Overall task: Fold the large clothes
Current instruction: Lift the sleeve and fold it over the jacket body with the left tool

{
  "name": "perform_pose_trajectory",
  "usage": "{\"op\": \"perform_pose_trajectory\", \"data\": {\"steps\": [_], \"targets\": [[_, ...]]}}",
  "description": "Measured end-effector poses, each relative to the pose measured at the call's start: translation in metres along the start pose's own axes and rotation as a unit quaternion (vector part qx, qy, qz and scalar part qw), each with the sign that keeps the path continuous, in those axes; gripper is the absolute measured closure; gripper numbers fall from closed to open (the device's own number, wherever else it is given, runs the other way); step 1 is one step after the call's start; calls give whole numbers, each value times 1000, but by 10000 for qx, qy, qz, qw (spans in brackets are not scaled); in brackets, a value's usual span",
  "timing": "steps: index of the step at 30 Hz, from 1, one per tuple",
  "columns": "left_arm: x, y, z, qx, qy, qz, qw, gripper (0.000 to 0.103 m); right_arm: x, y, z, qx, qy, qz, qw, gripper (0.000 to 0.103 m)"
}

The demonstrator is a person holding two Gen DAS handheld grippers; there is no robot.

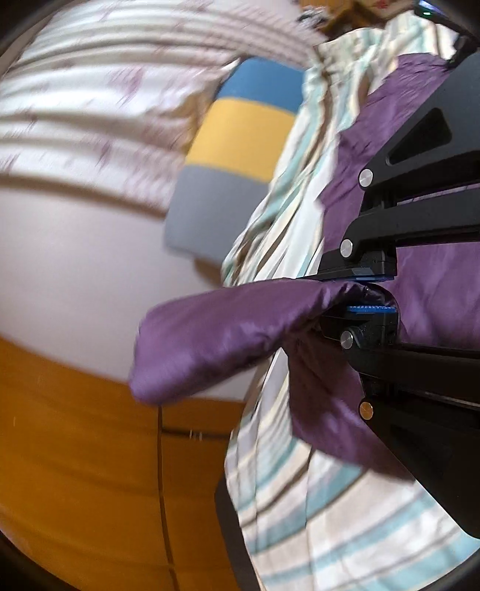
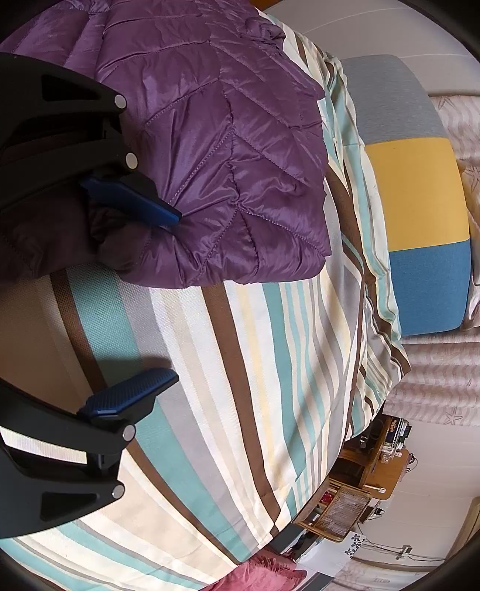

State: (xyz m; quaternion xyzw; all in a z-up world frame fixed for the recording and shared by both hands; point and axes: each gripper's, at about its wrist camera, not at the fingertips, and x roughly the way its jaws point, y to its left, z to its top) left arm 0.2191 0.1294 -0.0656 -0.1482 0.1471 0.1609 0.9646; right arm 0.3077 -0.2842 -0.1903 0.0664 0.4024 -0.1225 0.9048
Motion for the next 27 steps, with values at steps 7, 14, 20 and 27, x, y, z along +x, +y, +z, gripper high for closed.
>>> {"op": "perform_pose_trajectory", "data": {"steps": [7, 14, 20, 27], "targets": [[38, -97, -52, 1210, 793, -612, 9876, 94, 0, 0, 0, 2, 1, 2, 10000, 24], [45, -165, -97, 2163, 1204, -1013, 9636, 95, -1, 0, 0, -19, -11, -30, 10000, 24], [59, -200, -127, 2991, 1748, -1126, 9313, 85, -1, 0, -1, -26, -16, -36, 10000, 24], [20, -197, -121, 3026, 1479, -1797, 9243, 10, -1, -2, 0, 41, 15, 58, 10000, 24]]}}
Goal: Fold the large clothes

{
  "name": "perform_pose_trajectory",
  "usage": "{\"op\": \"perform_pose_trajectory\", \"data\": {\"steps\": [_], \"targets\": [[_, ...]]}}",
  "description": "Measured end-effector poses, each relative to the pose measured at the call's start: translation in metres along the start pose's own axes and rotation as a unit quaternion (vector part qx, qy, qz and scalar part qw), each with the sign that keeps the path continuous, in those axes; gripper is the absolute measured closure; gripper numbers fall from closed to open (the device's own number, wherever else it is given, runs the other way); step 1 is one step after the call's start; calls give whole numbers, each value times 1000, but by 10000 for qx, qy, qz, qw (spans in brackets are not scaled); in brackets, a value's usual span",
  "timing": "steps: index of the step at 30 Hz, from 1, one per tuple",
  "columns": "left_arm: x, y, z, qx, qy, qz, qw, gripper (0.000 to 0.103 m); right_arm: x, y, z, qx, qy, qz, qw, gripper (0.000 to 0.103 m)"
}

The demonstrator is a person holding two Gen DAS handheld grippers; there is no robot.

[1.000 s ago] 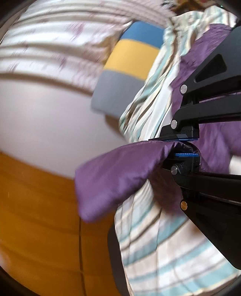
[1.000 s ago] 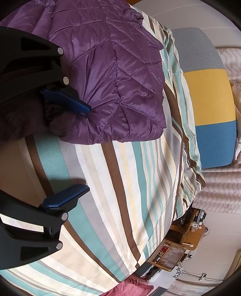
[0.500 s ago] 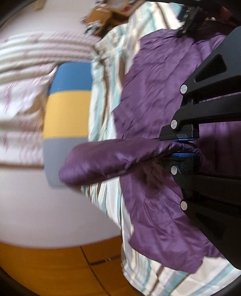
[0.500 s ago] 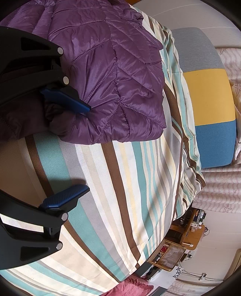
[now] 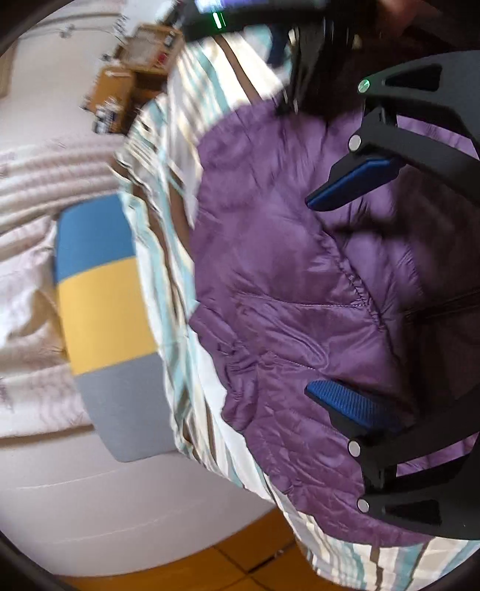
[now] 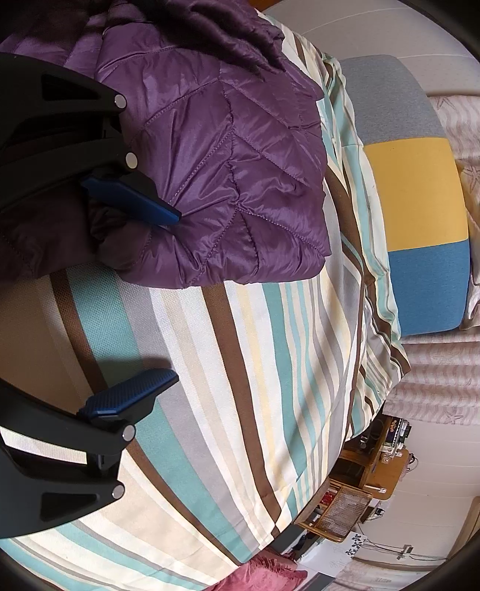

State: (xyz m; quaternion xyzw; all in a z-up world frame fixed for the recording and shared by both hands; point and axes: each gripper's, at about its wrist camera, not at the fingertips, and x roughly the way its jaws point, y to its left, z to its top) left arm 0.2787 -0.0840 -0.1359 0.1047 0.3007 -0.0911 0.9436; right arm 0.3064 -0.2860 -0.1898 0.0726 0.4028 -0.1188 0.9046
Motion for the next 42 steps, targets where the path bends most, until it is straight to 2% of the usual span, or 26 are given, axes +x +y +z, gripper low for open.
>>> {"op": "perform_pose_trajectory", "data": {"steps": [2, 5, 8, 10, 12, 14, 16, 18, 20, 22, 24, 26, 29, 31, 33, 35, 37, 40, 42], "targets": [[-13, 9, -1, -149, -68, -155, 9997, 10, 0, -3, 0, 78, 2, 96, 9999, 24], [-25, 36, -6, -468, -108, 1, 9988, 10, -7, -9, 1, 229, -142, 284, 9992, 24], [-33, 88, -17, -1228, -91, 143, 9923, 10, -30, -3, 4, 47, -504, 501, 9975, 24], [-32, 128, -26, -1836, 15, 432, 9820, 10, -49, 13, 7, -289, -744, 695, 9944, 24], [-26, 159, -32, -2306, 151, 623, 9709, 10, -70, 38, 14, -629, -967, 1138, 9868, 24], [-15, 188, -39, -2724, 309, 850, 9579, 10, -83, 71, 22, -960, -1007, 1545, 9781, 24], [-3, 202, -42, -2802, 505, 1055, 9528, 15, -83, 102, 30, -1215, -949, 1800, 9715, 27], [16, 208, -43, -2670, 834, 1280, 9515, 22, -72, 133, 36, -1387, -816, 1962, 9673, 33], [30, 210, -47, -2541, 1025, 1315, 9527, 23, -54, 155, 38, -1496, -607, 1980, 9668, 41], [37, 211, -54, -2419, 1113, 1392, 9538, 23, -29, 168, 34, -1609, -338, 1757, 9706, 43], [43, 214, -63, -2464, 1104, 1347, 9534, 23, -8, 161, 25, -1468, -151, 1642, 9753, 41], [48, 216, -70, -2536, 1047, 1321, 9525, 22, 10, 149, 22, -1126, 32, 1864, 9760, 41], [54, 214, -69, -2423, 1122, 1455, 9526, 22, 12, 159, 21, -1346, 5, 1589, 9781, 41], [52, 215, -70, -2451, 1106, 1409, 9528, 22, 12, 164, 19, -1439, -44, 1473, 9786, 41], [48, 215, -67, -2415, 1110, 1444, 9532, 18, 11, 161, 18, -1435, -60, 1475, 9786, 41], [41, 211, -64, -2302, 1143, 1540, 9540, 9, 10, 160, 17, -1457, -85, 1452, 9786, 39], [29, 211, -61, -2285, 1068, 1634, 9538, 9, 10, 160, 16, -1485, -111, 1421, 9786, 39], [16, 224, -59, -2582, 879, 1633, 9481, 9, 7, 160, 15, -1492, -132, 1392, 9789, 37], [20, 234, -58, -2715, 924, 1759, 9417, 9, 7, 160, 14, -1490, -137, 1373, 9792, 36]]}}
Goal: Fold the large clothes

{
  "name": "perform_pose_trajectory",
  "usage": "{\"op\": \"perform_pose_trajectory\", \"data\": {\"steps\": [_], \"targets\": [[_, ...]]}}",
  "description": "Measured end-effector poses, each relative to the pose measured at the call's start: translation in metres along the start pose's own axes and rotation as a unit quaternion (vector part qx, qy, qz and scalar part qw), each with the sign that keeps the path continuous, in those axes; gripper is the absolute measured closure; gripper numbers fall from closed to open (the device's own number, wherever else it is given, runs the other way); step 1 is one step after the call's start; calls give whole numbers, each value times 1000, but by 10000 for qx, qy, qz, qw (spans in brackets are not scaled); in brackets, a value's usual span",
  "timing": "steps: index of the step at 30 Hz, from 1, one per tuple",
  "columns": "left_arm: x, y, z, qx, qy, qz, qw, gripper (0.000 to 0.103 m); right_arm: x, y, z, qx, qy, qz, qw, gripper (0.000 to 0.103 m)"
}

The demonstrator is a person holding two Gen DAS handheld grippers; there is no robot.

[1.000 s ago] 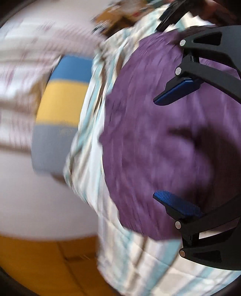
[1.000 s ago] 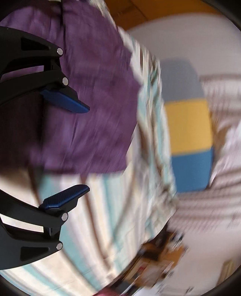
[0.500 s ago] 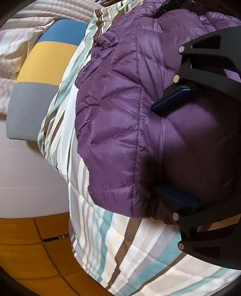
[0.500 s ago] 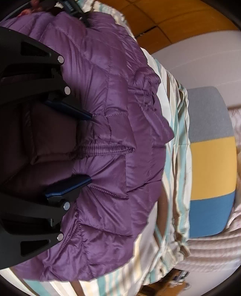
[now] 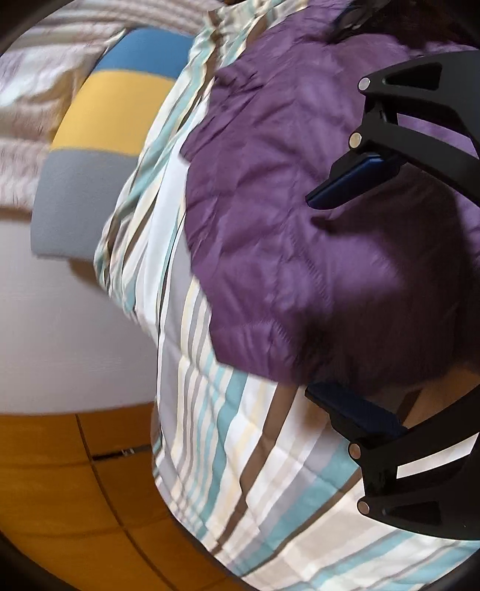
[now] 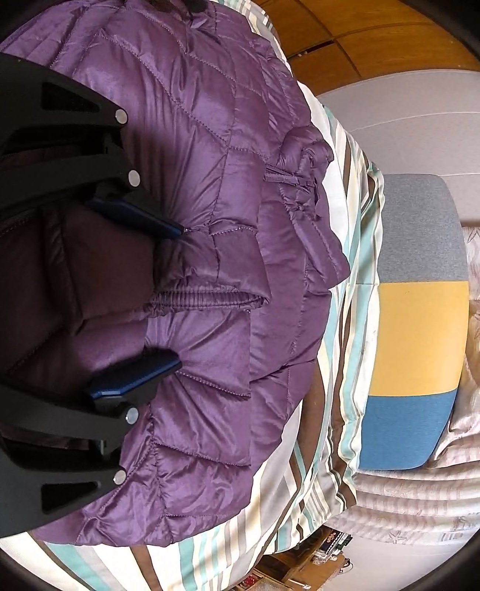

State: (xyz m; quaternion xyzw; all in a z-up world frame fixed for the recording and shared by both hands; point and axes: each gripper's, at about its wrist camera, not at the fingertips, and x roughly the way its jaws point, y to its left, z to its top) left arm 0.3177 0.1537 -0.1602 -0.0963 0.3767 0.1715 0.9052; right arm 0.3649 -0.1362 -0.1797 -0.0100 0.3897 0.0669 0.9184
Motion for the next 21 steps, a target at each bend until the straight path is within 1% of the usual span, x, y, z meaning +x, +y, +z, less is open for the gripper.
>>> {"op": "perform_pose_trajectory", "data": {"steps": [1, 3, 5, 7, 12, 16, 17, 19, 21], "targets": [[9, 4, 4, -28, 121, 178, 9998, 9, -1, 0, 0, -1, -3, -10, 10000, 36], [27, 9, 4, -44, 351, 362, 9987, 8, -2, 1, -1, -5, -5, -25, 10000, 35], [44, 16, -1, -177, 516, 164, 9984, 5, -2, 2, -1, -21, -6, -48, 10000, 34], [47, 16, -3, -216, 510, 207, 9982, 3, -2, 3, -1, -46, -5, -87, 10000, 33], [48, 15, -4, -243, 523, 171, 9982, 3, -1, 5, -1, -89, -1, -174, 9998, 32], [43, 10, -5, -215, 462, 220, 9985, 3, -1, 5, -1, -87, 1, -197, 9998, 31], [40, 11, -5, -242, 447, 225, 9985, 3, -1, 5, -1, -83, 0, -199, 9998, 31], [25, 12, -9, -274, 372, 350, 9983, 3, -1, 4, -1, -69, -1, -198, 9998, 30], [6, 8, -10, -197, 186, 433, 9987, 3, 0, 4, -1, -63, -5, -202, 9998, 30]]}}
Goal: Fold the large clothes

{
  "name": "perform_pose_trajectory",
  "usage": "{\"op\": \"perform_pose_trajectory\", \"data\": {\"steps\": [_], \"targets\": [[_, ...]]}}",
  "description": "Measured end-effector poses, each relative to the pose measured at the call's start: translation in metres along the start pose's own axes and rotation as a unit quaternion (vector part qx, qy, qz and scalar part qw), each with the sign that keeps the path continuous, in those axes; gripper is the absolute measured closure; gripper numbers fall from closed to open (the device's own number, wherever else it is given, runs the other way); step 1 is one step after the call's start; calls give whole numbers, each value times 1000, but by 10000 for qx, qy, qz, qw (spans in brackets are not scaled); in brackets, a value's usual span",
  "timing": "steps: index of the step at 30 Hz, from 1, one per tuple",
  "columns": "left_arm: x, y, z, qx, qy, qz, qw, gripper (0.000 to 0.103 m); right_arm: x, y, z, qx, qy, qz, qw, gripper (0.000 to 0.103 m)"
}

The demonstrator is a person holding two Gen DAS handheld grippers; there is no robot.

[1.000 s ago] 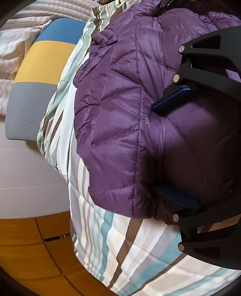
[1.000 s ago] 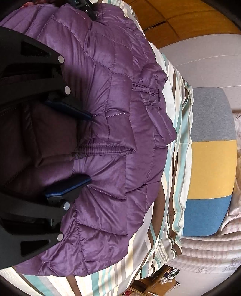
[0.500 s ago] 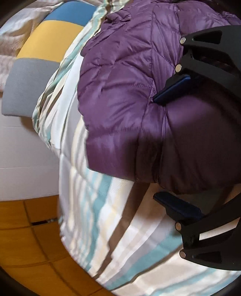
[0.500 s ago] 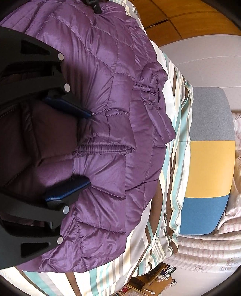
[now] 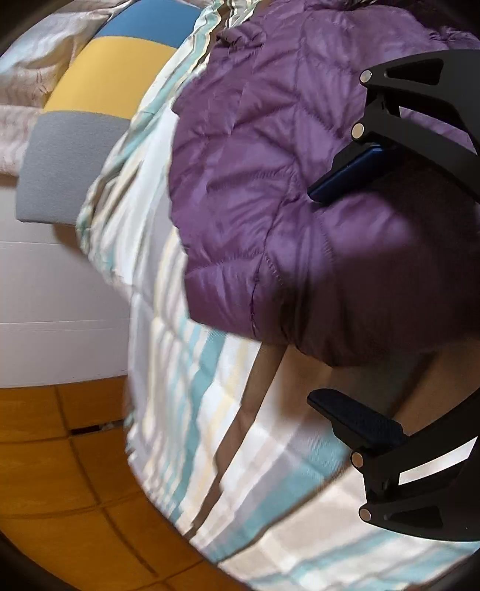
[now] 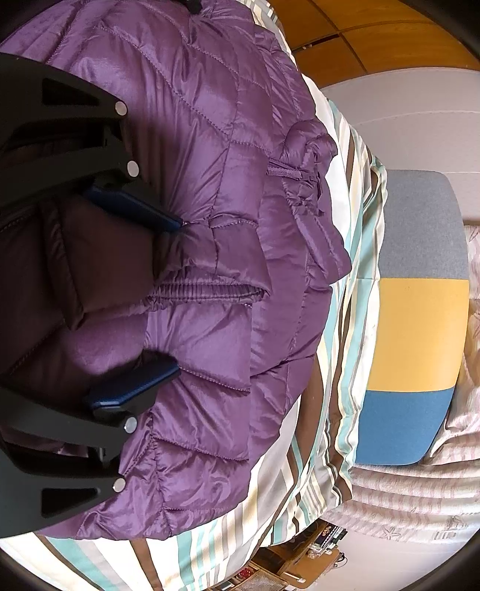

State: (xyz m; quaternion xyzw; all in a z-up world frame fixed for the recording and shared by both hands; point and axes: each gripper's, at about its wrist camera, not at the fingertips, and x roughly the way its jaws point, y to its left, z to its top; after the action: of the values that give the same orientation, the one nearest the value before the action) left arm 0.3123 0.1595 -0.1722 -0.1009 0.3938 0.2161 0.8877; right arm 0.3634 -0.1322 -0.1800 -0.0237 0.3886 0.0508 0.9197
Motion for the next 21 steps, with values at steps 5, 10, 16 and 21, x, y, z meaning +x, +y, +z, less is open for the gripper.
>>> {"op": "perform_pose_trajectory", "data": {"steps": [5, 10, 16, 21], "targets": [[-43, -27, 5, 356, -409, -519, 9972, 3, -20, -11, 1, 178, -326, 366, 9986, 25], [-36, -68, 11, 889, -346, -704, 9930, 3, -52, -7, 14, 171, -667, 859, 9939, 33], [18, -76, 4, 870, 280, -850, 9922, 3, -10, 19, 21, -264, 6, 759, 9968, 46], [26, -81, 1, 934, 247, -718, 9927, 3, 2, 19, 12, -247, 5, 762, 9968, 45]]}}
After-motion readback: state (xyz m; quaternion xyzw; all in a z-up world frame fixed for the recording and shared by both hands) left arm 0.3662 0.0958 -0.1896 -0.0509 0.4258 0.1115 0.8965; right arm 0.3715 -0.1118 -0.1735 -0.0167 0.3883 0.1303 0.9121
